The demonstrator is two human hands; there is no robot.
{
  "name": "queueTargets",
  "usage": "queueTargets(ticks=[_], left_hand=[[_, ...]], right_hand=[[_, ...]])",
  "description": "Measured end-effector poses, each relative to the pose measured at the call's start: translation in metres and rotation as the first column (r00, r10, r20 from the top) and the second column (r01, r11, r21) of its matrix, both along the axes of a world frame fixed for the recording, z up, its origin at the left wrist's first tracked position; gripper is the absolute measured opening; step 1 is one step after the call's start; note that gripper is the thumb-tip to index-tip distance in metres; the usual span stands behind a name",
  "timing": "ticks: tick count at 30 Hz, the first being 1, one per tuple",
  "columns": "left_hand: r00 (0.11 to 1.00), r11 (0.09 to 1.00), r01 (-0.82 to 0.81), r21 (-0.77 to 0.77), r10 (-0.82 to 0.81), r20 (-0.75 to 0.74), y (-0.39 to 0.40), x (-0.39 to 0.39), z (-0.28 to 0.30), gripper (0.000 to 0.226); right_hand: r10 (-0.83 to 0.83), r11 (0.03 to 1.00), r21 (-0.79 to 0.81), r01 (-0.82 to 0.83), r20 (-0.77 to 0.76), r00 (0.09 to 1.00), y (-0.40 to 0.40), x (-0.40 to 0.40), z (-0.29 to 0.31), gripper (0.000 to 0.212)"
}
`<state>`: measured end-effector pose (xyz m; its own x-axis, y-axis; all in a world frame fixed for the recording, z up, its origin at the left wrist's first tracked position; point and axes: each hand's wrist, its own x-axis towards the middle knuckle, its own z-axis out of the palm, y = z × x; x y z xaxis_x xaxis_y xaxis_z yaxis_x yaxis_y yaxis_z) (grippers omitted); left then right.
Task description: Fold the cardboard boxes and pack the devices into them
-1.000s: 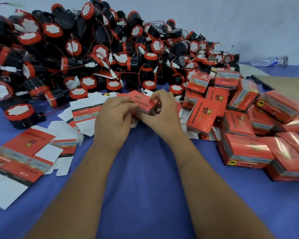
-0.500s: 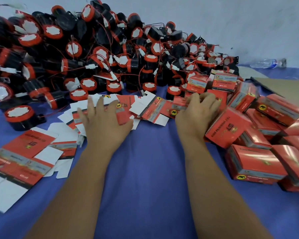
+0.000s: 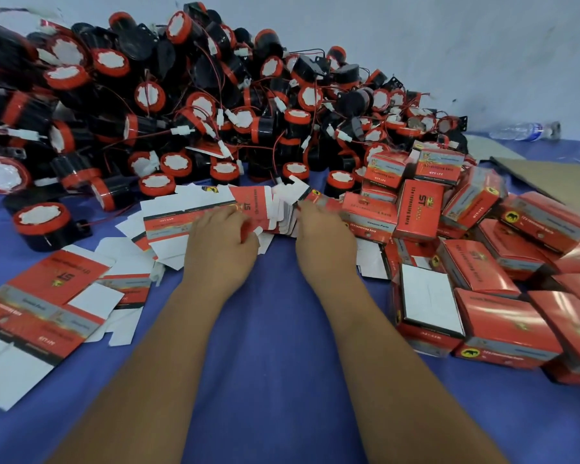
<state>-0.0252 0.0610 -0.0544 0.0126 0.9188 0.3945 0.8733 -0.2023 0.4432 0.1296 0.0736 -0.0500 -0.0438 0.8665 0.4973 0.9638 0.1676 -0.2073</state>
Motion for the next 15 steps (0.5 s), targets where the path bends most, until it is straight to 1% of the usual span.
queueTargets(ticks=[1,2,3,4,5,6,7,8,9,10,11,12,13,14,15], left_hand=[[0.997,0.999,0.009,0.038,-0.011,0.070,0.000,0.000,0.000,0.024],[0.985,0.996,0.010,0.093,-0.025,0.168,-0.001,0.000,0.001,0.024],[0.956,0.990,-0.012,0.144,-0.031,0.290,-0.003,0.000,0.004,0.027],[0.910,0.984,-0.049,0.173,-0.027,0.415,-0.003,-0.001,0.007,0.033],[0.861,0.980,-0.088,0.181,-0.017,0.509,-0.004,-0.002,0.009,0.038],[0.837,0.980,-0.104,0.167,-0.005,0.548,-0.004,-0.005,0.010,0.042],[0.851,0.985,-0.090,0.146,0.000,0.526,-0.003,-0.008,0.010,0.043],[0.895,0.991,-0.063,0.120,0.002,0.446,-0.001,-0.012,0.008,0.042],[0.953,0.996,-0.044,0.078,0.018,0.301,0.001,-0.014,0.005,0.039],[0.992,0.998,-0.049,0.030,0.045,0.122,0.002,-0.014,0.002,0.037],[0.998,0.998,-0.064,-0.003,0.064,-0.024,0.002,-0.012,0.000,0.035],[0.996,0.998,-0.065,0.003,0.066,-0.058,0.002,-0.010,-0.001,0.034],[0.999,0.998,-0.043,0.037,0.042,0.012,0.001,-0.008,0.001,0.035],[0.980,0.997,-0.021,0.077,0.006,0.200,-0.003,-0.005,0.005,0.040],[0.900,0.996,0.010,0.091,-0.049,0.433,-0.007,-0.002,0.010,0.045]], right_hand=[[0.020,0.993,0.119,-0.008,-0.104,0.994,-0.004,0.000,0.003,0.035],[0.081,0.968,0.249,-0.018,-0.246,0.966,-0.008,0.000,0.008,0.037],[0.168,0.931,0.366,-0.016,-0.386,0.907,-0.013,-0.001,0.014,0.037],[0.252,0.890,0.457,0.001,-0.493,0.833,-0.016,-0.002,0.018,0.036],[0.304,0.853,0.520,0.040,-0.557,0.772,-0.017,-0.002,0.022,0.032],[0.323,0.824,0.559,0.096,-0.603,0.730,-0.017,-0.002,0.026,0.029],[0.325,0.798,0.580,0.162,-0.641,0.695,-0.017,-0.002,0.029,0.027],[0.321,0.780,0.586,0.219,-0.675,0.665,-0.016,-0.001,0.031,0.026],[0.315,0.769,0.584,0.261,-0.701,0.640,-0.015,0.000,0.034,0.025],[0.315,0.763,0.579,0.288,-0.722,0.615,-0.016,0.002,0.035,0.024],[0.324,0.763,0.569,0.306,-0.747,0.580,-0.015,0.004,0.036,0.022],[0.341,0.772,0.552,0.315,-0.778,0.528,-0.015,0.007,0.037,0.020],[0.357,0.792,0.527,0.309,-0.810,0.466,-0.015,0.008,0.038,0.019],[0.362,0.821,0.493,0.289,-0.840,0.405,-0.014,0.009,0.038,0.019],[0.353,0.854,0.456,0.251,-0.861,0.365,-0.014,0.008,0.038,0.019]])
